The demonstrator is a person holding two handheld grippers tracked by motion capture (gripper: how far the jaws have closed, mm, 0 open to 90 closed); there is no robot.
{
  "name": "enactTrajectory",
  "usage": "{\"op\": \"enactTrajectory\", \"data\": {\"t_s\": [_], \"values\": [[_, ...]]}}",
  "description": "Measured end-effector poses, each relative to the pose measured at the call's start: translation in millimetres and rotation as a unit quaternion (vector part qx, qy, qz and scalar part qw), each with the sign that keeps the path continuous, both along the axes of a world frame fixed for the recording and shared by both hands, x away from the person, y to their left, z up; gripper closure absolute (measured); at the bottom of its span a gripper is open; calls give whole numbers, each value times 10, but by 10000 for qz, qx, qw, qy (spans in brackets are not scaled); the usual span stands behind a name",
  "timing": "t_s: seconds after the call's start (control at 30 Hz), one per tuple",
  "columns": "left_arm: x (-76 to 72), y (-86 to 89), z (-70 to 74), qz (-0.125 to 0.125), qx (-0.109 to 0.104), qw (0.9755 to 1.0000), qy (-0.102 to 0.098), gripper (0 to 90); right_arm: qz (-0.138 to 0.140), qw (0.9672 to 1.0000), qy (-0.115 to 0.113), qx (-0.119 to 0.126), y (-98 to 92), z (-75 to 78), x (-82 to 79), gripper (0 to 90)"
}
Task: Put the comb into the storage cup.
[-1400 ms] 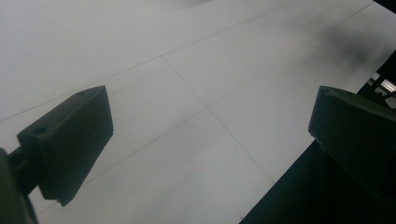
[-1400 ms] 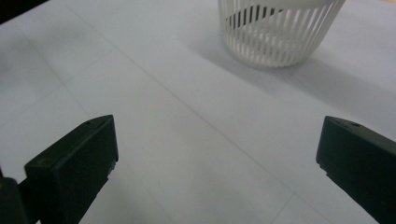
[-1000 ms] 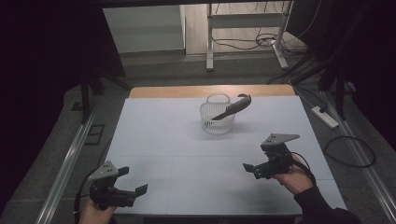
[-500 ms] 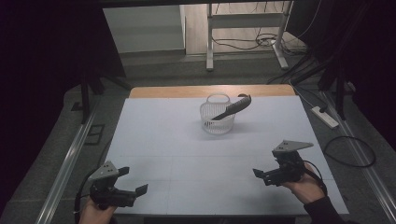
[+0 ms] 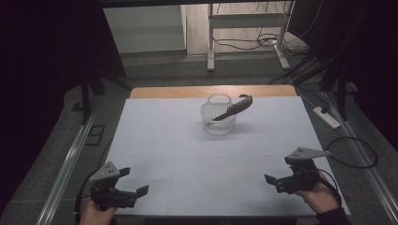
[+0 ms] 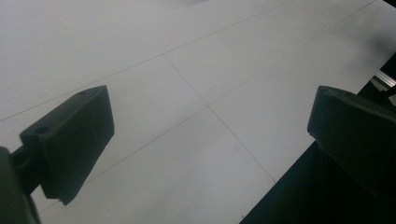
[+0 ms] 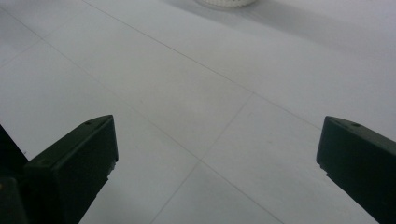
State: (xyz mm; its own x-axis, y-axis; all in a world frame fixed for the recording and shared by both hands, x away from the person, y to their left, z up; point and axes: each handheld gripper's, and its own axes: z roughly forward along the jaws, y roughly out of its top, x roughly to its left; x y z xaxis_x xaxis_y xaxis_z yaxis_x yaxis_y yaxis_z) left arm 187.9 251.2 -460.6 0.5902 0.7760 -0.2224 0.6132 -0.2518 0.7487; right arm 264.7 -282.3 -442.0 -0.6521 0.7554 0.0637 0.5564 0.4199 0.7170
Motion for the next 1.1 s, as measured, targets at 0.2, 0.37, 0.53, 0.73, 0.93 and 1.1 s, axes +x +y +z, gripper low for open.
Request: {"op": "enactTrajectory", "data": {"t_s": [0.2,0.37,0.53,0.73,0.93,1.1], "values": [[0,0,0,5,2,10000,-1,14,-118,9999,-2,6,-104,6,-77,0],[-5,-5,4,9,23,10000,-27,14,-237,9997,-25,-1,-173,13,-134,0],[-13,-11,9,61,93,9999,-60,14,-327,9994,-41,-42,-230,12,-192,0],[-19,-6,13,109,163,9998,-82,15,-448,9990,-22,-66,-295,-3,-256,0],[-26,-2,16,150,237,9996,-100,15,-561,9983,-21,-150,-357,-26,-309,0],[-30,6,16,196,285,9993,-103,15,-643,9978,21,-180,-398,-39,-350,0]]}}
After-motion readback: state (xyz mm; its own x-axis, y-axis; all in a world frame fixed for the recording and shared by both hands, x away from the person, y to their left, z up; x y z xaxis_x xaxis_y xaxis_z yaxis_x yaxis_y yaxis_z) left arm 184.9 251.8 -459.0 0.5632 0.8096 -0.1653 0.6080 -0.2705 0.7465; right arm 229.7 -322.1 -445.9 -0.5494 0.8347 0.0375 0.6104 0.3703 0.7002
